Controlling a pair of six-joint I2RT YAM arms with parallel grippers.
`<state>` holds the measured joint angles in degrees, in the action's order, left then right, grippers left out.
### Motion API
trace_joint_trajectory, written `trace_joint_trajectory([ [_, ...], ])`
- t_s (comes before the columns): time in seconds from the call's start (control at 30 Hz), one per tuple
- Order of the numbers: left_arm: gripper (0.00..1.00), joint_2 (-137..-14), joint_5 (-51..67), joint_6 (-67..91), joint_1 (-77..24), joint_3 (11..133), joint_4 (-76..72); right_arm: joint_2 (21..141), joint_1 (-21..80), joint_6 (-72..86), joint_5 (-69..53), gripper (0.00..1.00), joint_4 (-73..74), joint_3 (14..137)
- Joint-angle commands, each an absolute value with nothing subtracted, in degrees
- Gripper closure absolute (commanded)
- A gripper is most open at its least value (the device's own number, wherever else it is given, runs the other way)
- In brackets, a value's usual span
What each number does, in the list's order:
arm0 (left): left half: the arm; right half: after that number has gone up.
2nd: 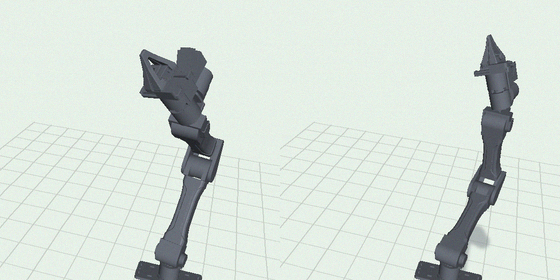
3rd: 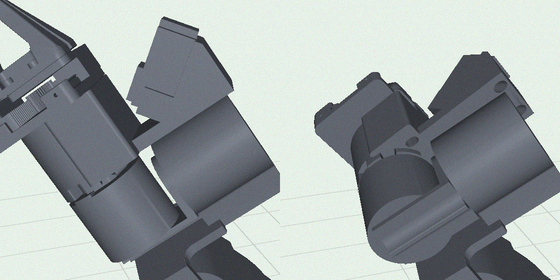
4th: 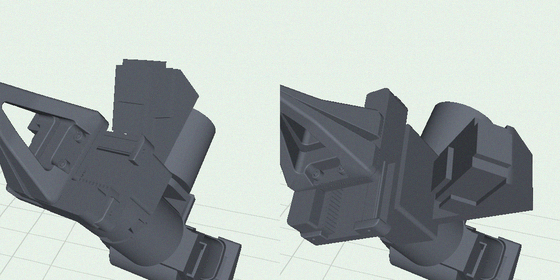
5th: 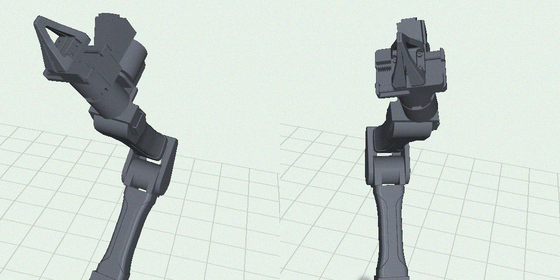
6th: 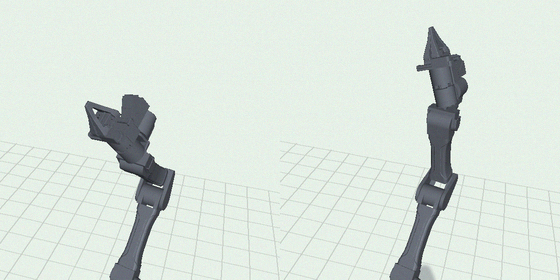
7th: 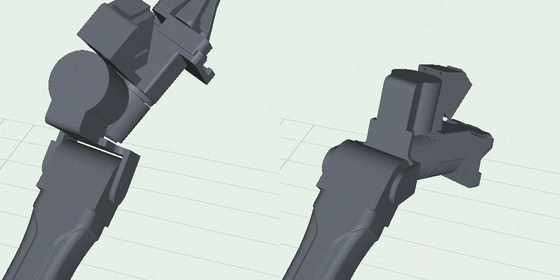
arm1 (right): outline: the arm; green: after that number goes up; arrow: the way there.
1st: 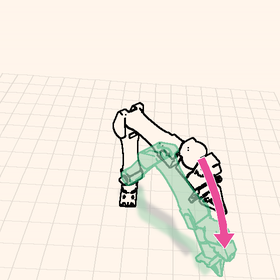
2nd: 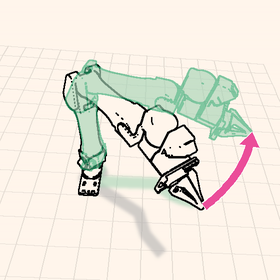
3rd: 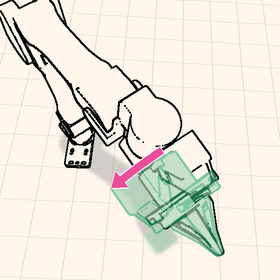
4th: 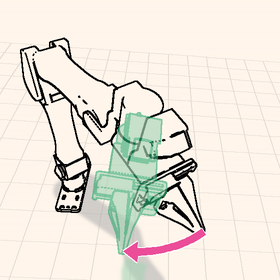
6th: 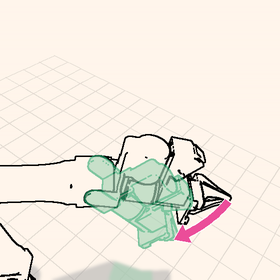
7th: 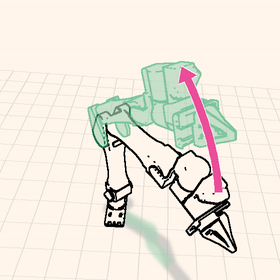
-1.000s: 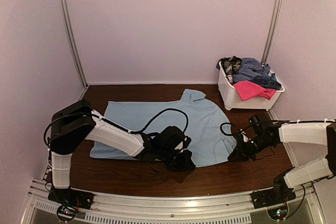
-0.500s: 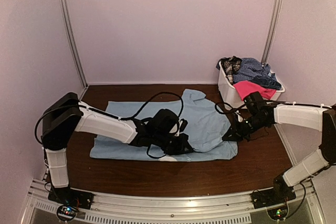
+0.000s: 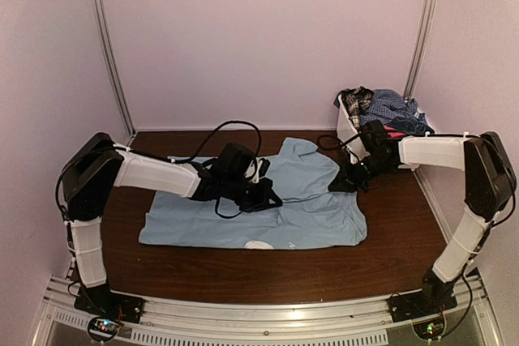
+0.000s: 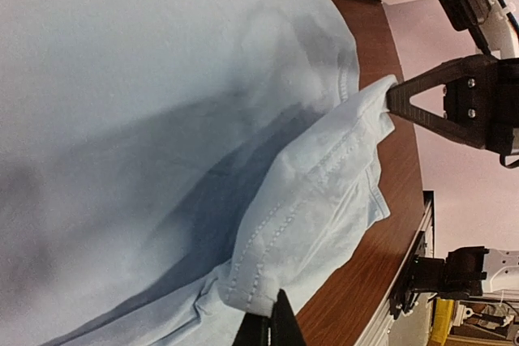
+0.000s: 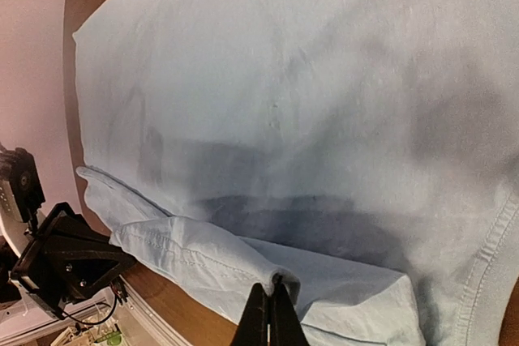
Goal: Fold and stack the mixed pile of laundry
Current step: Adjust the 1/3-folded T-shirt at the center of the board, then smooth out the 1/3-folded T-shirt at the center of the board.
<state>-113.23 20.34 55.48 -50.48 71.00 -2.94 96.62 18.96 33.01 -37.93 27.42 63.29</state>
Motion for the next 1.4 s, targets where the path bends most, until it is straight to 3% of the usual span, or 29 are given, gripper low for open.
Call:
trace_joint_trajectory([
  [0.0,1.0,-115.9,22.6,53.3,-48.6,73.2,-4.6,100.8,19.2,33.0,-35.3,1.0,26.9,67.8],
  [0.7,1.0,-121.7,23.3,53.0,-44.3,76.4,-4.5,107.4,19.2,32.3,-31.9,0.99,27.9,74.3],
  [0.73,0.94,-121.7,22.8,53.3,-44.1,76.5,-4.1,107.3,19.1,32.0,-31.8,0.96,27.9,74.5],
  [0.83,0.63,-120.9,21.4,53.5,-43.2,76.5,-1.6,106.1,18.4,31.0,-31.2,0.68,29.4,76.2],
  [0.93,0.41,-117.2,18.2,52.0,-41.8,75.3,1.7,102.7,17.7,28.9,-30.2,0.5,31.9,77.2],
  [1.13,0.27,-108.1,13.9,45.8,-40.2,72.2,11.3,92.4,17.7,24.7,-36.1,0.48,37.5,69.9],
  [1.37,0.22,-93.8,14.4,43.6,-40.0,60.2,20.8,77.2,17.8,19.0,-37.3,0.51,45.4,51.7],
])
